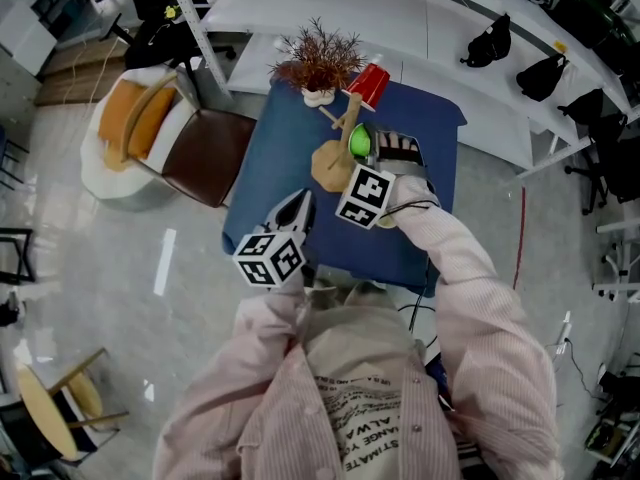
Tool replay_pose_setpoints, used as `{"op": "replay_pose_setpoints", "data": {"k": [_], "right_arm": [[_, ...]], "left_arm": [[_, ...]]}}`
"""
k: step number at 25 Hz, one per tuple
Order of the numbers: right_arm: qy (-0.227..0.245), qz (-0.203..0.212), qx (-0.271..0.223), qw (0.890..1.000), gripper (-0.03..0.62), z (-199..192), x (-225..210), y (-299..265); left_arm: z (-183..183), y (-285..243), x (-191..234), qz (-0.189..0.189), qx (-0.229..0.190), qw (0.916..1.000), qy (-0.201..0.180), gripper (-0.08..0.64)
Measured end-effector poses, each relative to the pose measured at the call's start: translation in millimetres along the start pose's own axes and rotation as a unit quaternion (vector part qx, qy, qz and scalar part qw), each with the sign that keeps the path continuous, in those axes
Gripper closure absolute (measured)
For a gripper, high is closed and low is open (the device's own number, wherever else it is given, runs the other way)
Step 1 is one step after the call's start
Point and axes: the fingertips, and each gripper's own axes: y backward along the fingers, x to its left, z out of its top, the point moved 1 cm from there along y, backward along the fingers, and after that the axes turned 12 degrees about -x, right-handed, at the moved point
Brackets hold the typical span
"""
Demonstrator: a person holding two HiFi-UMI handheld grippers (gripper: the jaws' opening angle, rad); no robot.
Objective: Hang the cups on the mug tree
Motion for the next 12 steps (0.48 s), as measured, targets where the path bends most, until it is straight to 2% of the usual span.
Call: {"op": "replay_pose_setpoints", "data": {"k": [8, 12], "right_arm": [[-0.023, -0.028, -0.034, 0.999, 0.291, 11, -1, 21], [-0.037, -0.039, -0.051, 0.997, 0.293, 13, -1, 29]], "left_arm": [[-8, 5, -14, -0.014, 0.010, 0.9998, -0.006, 0.561], [-12, 8, -15, -0.009, 0.010, 0.9999, -0.010, 0.561]]}}
